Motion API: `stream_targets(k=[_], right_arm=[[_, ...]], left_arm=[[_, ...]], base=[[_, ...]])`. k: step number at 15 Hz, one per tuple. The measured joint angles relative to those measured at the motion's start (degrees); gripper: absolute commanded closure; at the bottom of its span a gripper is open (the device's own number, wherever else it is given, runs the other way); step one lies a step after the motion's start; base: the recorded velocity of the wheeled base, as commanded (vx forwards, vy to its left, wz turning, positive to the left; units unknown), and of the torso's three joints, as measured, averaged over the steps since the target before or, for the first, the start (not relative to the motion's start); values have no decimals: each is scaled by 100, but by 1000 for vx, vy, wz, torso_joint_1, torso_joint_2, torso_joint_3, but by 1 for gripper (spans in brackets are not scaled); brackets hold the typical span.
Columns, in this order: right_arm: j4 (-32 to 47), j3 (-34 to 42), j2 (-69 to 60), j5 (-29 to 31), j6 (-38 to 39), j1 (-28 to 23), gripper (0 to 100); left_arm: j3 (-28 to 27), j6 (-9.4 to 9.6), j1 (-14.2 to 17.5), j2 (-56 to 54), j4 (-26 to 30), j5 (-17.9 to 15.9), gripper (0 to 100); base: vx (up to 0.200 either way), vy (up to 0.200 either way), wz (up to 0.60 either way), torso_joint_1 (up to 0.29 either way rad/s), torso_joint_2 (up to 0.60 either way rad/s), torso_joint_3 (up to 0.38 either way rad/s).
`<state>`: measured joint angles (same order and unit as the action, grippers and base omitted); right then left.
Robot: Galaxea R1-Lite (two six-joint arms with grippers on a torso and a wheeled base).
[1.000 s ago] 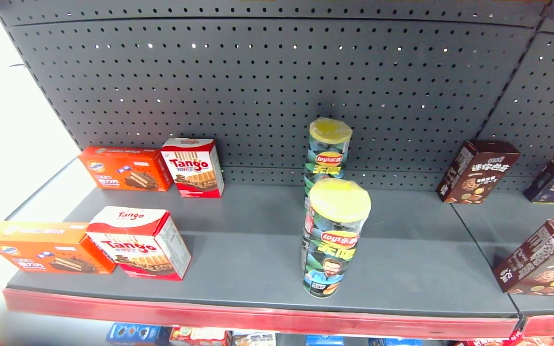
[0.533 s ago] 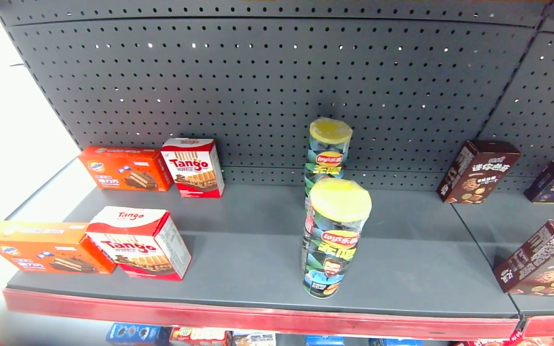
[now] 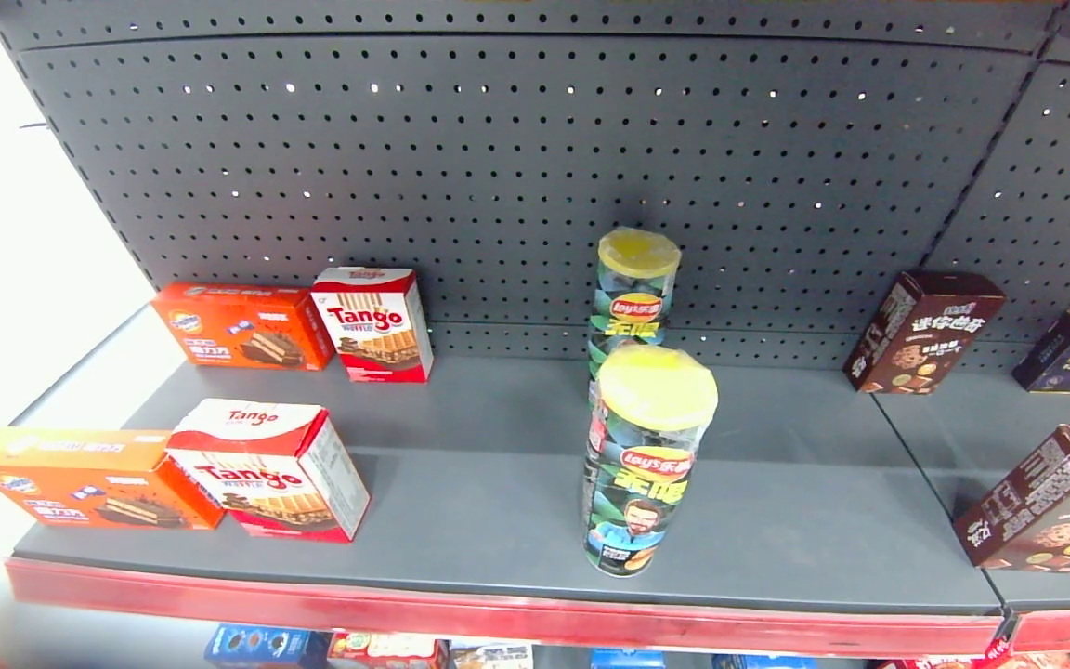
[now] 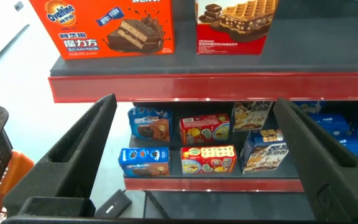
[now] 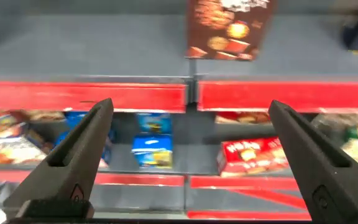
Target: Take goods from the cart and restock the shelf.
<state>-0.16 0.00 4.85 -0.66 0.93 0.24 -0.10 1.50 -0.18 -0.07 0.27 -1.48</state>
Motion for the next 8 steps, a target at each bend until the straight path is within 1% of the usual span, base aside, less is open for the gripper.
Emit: stream_targets(k=[4,8], right_arm=[[0,0,-356,172,5,35,0],[0,0,-434,163,-30,35,0]], left_arm=[[0,11,0,0,-6,-2,0],[0,0,5,0,-9,-5,0]], base=[[0,0,0,0,0,0],[0,0,0,0,0,0]])
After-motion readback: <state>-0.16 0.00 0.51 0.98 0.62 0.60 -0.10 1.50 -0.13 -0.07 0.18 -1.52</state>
